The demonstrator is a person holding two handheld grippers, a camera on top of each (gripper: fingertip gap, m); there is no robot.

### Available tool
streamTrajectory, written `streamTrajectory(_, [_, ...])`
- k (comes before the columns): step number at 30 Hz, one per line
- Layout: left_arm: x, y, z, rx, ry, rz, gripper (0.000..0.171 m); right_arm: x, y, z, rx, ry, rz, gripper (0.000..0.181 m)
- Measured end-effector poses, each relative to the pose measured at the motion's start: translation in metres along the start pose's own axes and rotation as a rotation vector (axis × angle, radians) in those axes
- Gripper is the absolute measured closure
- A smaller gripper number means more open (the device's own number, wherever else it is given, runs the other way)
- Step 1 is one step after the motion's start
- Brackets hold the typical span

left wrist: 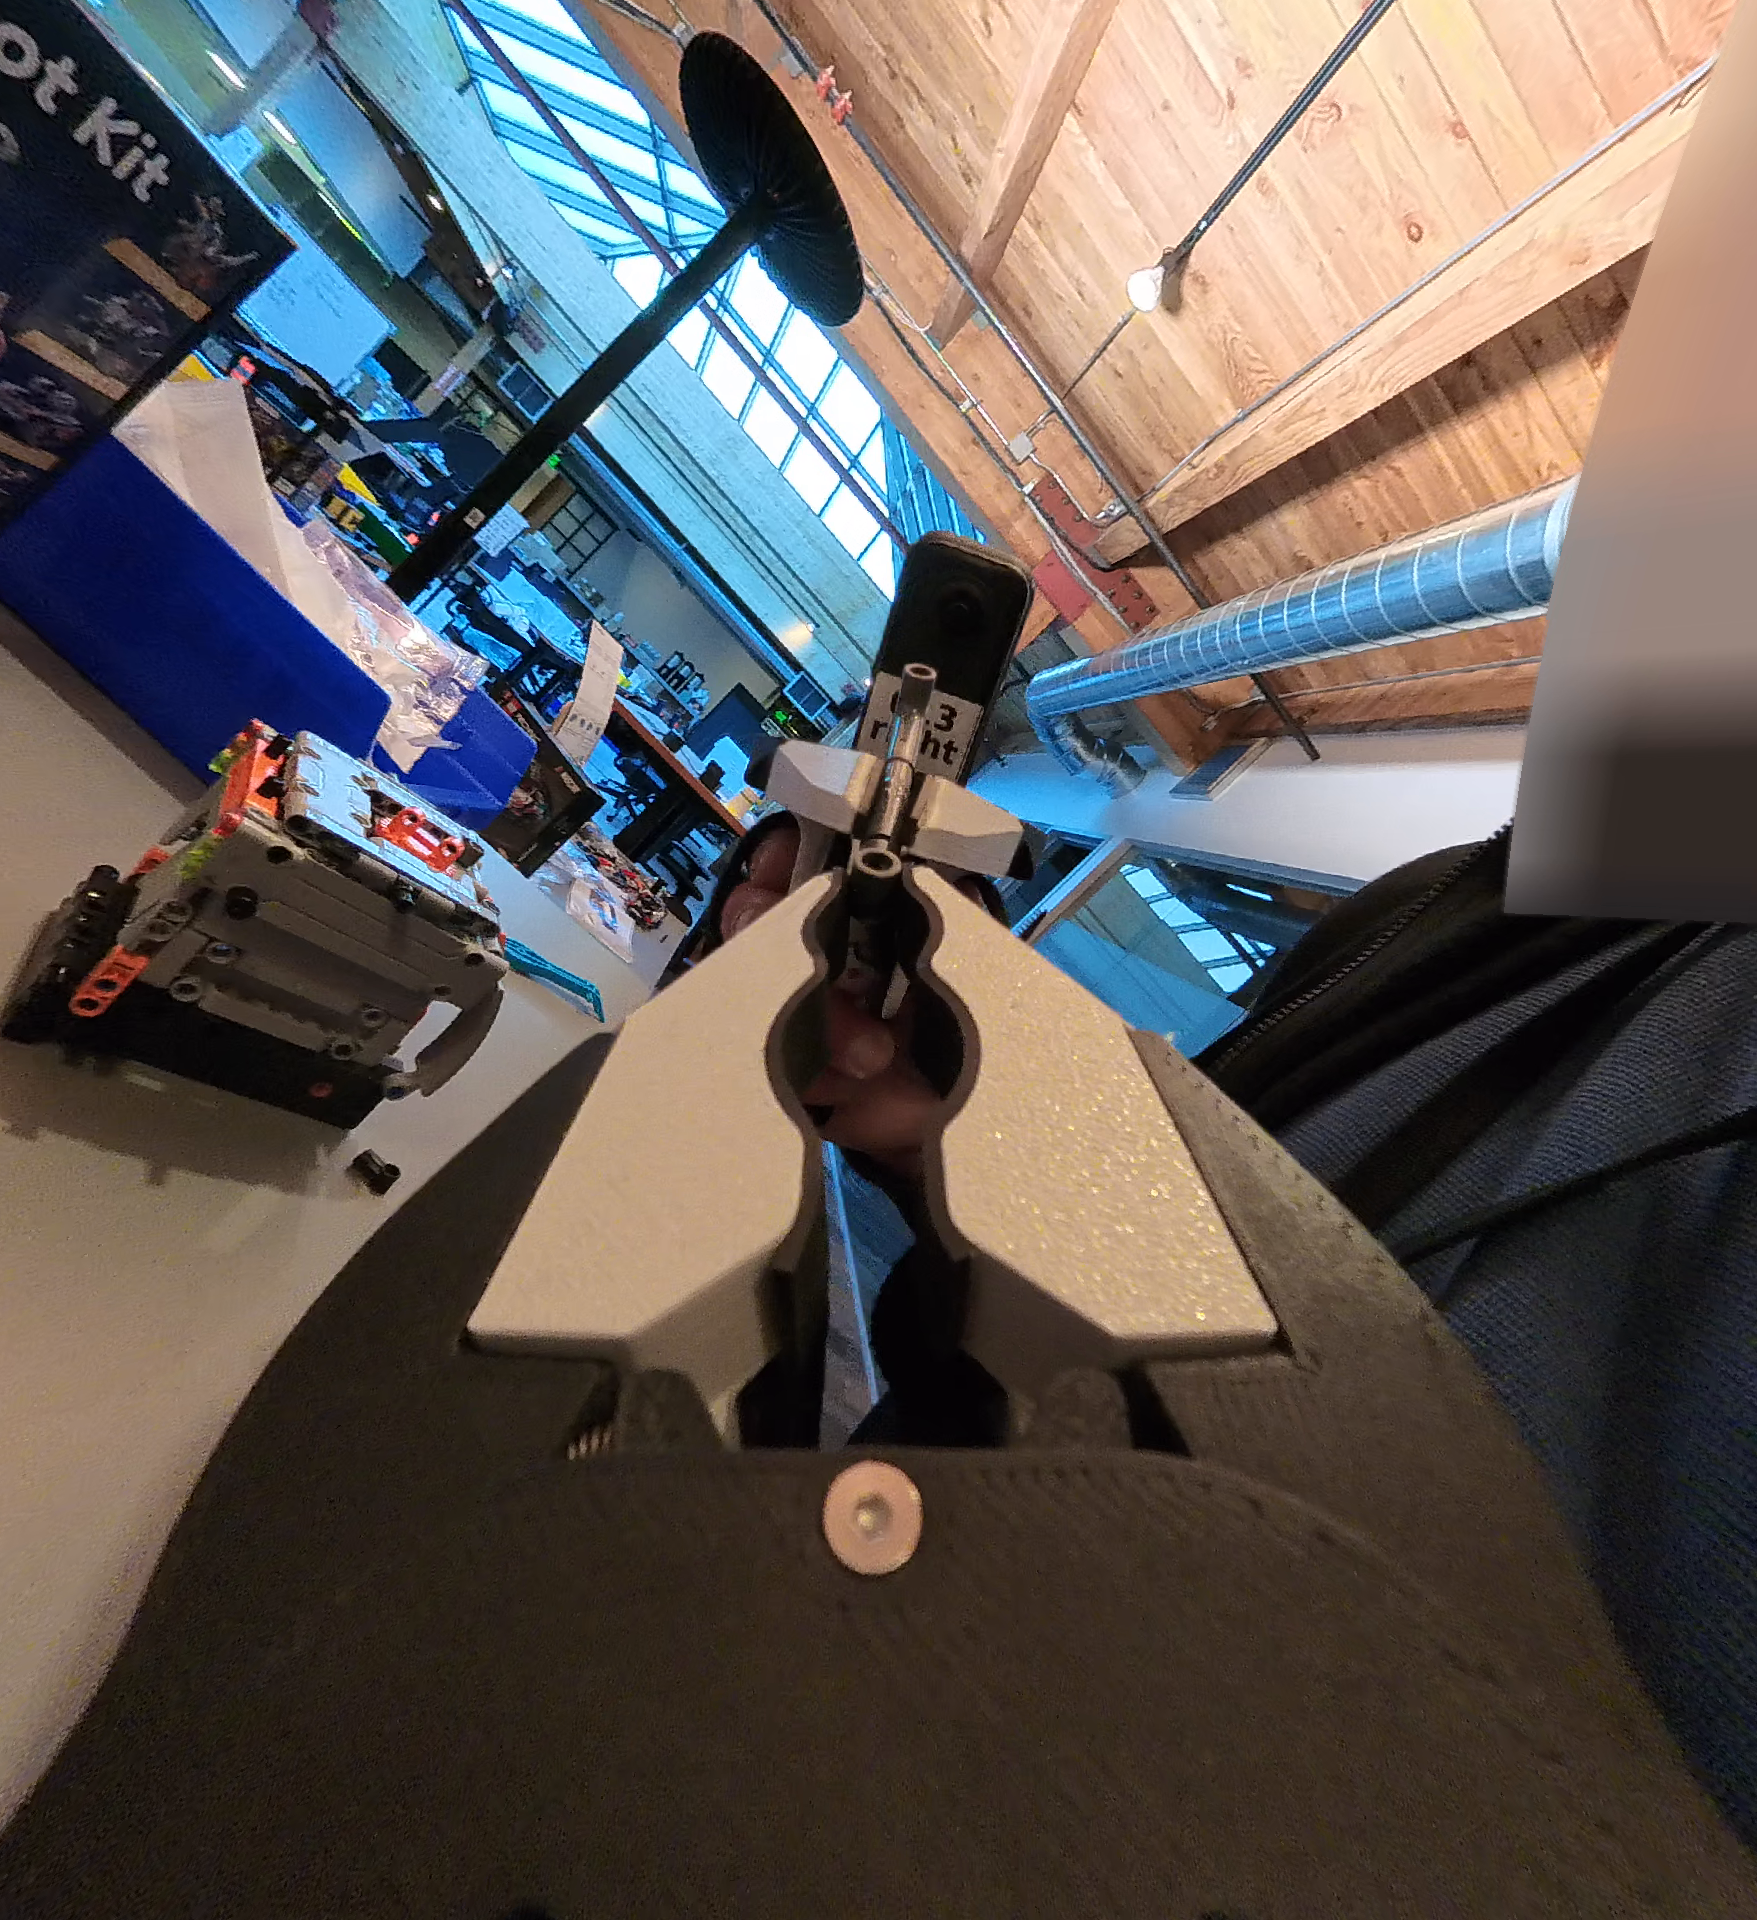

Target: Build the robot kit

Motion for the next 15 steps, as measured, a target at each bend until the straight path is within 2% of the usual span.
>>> streamTrajectory(4, [-0.001, 0.003, -0.005, 0.005, 0.051, 0.066, 0.166, 0.002, -0.005, 0.003, 0.011, -0.002, -0.003, 0.177])
streamTrajectory(8, [0.002, 0.003, -0.006, 0.046, 0.125, 0.121, 0.154, 0.002, -0.019, 0.001, -0.017, 0.009, 0.002, 0.177])
streamTrajectory(12, [0.007, 0.006, -0.001, 0.083, 0.177, 0.200, 0.139, -0.004, -0.046, -0.001, -0.086, 0.043, 0.006, 0.177])
streamTrajectory(15, [0.011, 0.014, 0.007, 0.126, 0.241, 0.287, 0.135, -0.014, -0.075, -0.004, -0.149, 0.090, 0.007, 0.177])
Point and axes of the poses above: each gripper's, where its closed fingertips meet, y out along the fingers, x out of its top, z = x × y across the jaws, the point moved 8 cm from there along -y, back along the fingers, and after that the axes turned 3 degrees about z, right-handed, at the moved point
